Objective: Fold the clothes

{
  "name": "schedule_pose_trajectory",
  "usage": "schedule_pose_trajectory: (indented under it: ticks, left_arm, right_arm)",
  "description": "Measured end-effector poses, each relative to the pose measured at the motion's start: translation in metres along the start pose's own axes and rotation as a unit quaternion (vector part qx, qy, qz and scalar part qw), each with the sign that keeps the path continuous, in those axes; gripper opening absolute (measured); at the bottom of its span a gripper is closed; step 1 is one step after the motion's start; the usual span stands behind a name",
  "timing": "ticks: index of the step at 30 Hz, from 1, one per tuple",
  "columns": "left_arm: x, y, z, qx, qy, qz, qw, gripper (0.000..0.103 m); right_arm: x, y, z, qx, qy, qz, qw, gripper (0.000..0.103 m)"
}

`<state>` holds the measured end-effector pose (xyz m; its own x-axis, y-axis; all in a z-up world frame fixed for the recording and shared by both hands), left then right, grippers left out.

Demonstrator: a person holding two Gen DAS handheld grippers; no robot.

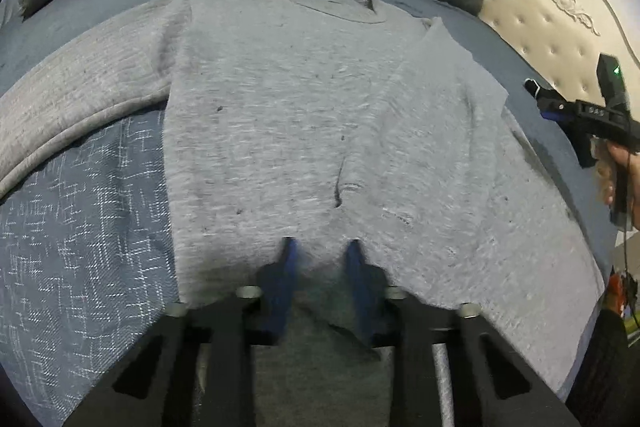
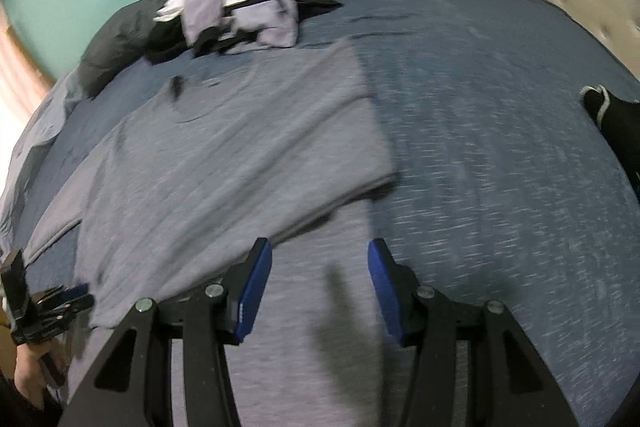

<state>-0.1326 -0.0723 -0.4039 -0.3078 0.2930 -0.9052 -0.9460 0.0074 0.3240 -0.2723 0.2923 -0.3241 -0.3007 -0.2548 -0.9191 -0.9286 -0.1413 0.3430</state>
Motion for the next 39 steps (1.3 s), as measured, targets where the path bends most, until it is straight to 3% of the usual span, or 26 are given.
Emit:
schedule_pose_trajectory:
  ticks: [5,14,21,31,33,37,39]
  left_arm:
    - [-0.005,-0.002,0.002,0.004,0.008,0.01,0.9999,0.003]
    - [-0.05,0.005,-0.017,-0.024,0.004,0.071,0.9972,0.003]
    - [-0.043,0.0,-0.039,-0.049,-0.002,0.049,0.9976,0.003]
    - [-0.03,-0.002,-0.046,-0.061,-0.02,0.041,0.9971,0.003]
    - [-0.029,-0.002,-0.046,-0.06,-0.019,0.038,0.9973,0.003]
    - [-0.026,0.001,-0.046,-0.059,-0.014,0.035,0.9976,0.003]
    - [-0.025,0.0,-0.047,-0.059,-0.014,0.033,0.9976,0.003]
  right_arm:
    - [0.023,0.003,0.017,-0.016,-0.056,-0.031,0.998,0.051]
    - [0.043,0.018,0.028,-0.015,-0.055,-0.018,0.998,0.051]
    - [0.063,0.03,0.023,-0.048,-0.078,-0.026,0.995,0.052]
    - [0.074,0.058,0.036,-0.039,-0.075,0.016,0.996,0.051]
    - [0.074,0.062,0.037,-0.044,-0.08,0.026,0.996,0.039]
    - [0.073,0.066,0.044,-0.04,-0.109,0.036,0.993,0.006]
    - [0.071,0.068,0.052,-0.031,-0.111,0.043,0.992,0.004]
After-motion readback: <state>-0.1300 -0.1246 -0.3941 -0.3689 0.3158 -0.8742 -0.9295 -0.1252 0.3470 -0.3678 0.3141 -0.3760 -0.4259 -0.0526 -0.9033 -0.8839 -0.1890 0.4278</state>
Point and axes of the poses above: each gripper's, at about its wrist camera, not at the fingertips, and x roughly the way its jaws point, z to its right, y to its top, the point moved 3 cm from there along x, roughly the way its jaws point, and after that the axes turned 12 degrees about -z, right-handed, at the moved point
